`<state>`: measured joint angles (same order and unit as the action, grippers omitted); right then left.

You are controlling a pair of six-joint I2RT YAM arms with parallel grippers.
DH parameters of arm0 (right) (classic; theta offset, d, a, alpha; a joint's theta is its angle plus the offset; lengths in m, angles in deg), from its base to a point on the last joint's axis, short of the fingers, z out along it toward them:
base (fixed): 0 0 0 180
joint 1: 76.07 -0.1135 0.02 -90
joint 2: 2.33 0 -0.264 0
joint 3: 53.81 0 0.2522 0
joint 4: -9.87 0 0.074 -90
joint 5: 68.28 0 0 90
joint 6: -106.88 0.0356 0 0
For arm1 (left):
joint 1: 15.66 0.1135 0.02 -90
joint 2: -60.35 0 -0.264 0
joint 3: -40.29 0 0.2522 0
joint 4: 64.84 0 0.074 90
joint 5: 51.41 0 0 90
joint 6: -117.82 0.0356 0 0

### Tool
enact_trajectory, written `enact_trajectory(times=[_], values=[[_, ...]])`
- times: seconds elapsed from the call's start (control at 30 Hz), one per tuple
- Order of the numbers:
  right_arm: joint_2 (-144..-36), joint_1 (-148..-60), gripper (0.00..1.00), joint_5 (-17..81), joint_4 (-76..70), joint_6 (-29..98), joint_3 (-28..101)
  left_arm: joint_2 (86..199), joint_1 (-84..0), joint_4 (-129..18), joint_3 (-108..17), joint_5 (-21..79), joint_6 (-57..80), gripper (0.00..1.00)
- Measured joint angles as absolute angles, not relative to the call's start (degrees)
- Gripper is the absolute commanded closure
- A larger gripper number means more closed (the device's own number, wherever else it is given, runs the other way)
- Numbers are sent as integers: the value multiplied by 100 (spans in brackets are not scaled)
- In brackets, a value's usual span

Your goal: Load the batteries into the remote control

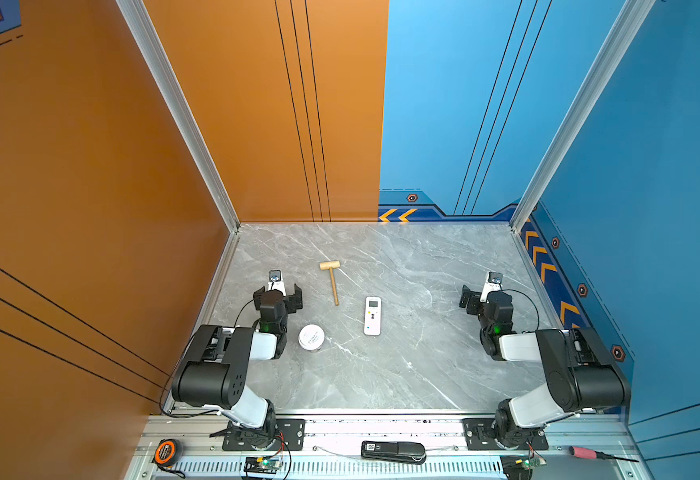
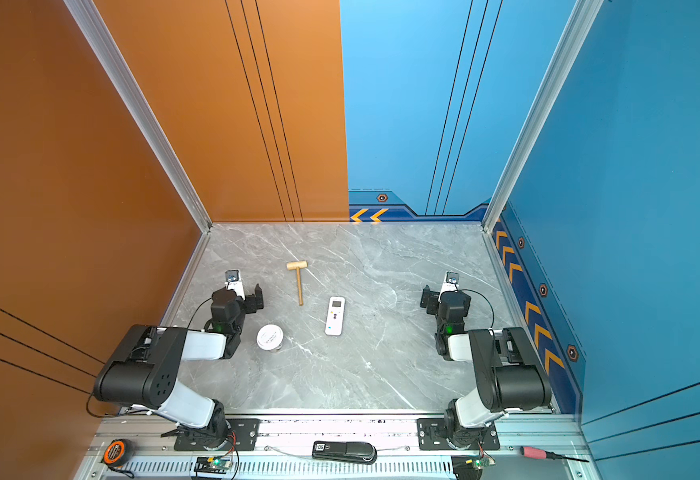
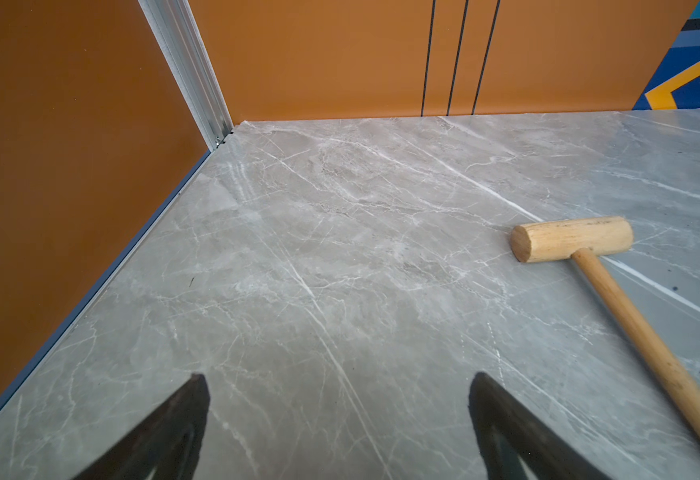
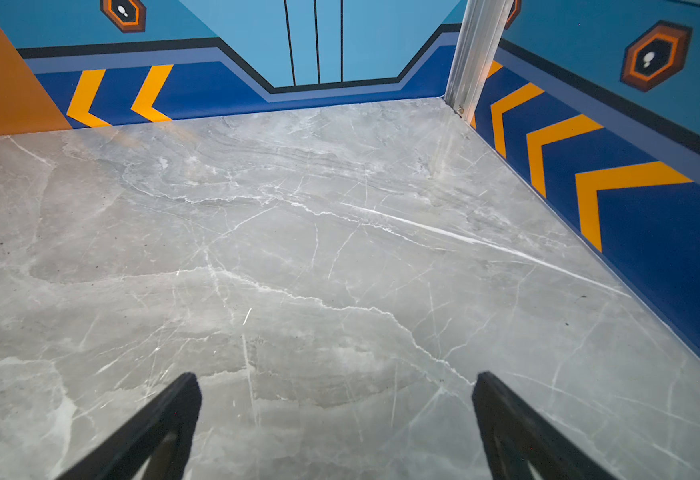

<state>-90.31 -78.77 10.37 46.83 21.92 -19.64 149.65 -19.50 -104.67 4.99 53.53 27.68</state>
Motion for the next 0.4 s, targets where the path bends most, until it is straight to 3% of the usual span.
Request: enact_trajectory(times=[0.4], values=[[-9031,-7877,0,947,4768,2153,-1964,14965,-1893,-10488,499,5289,2803,2]])
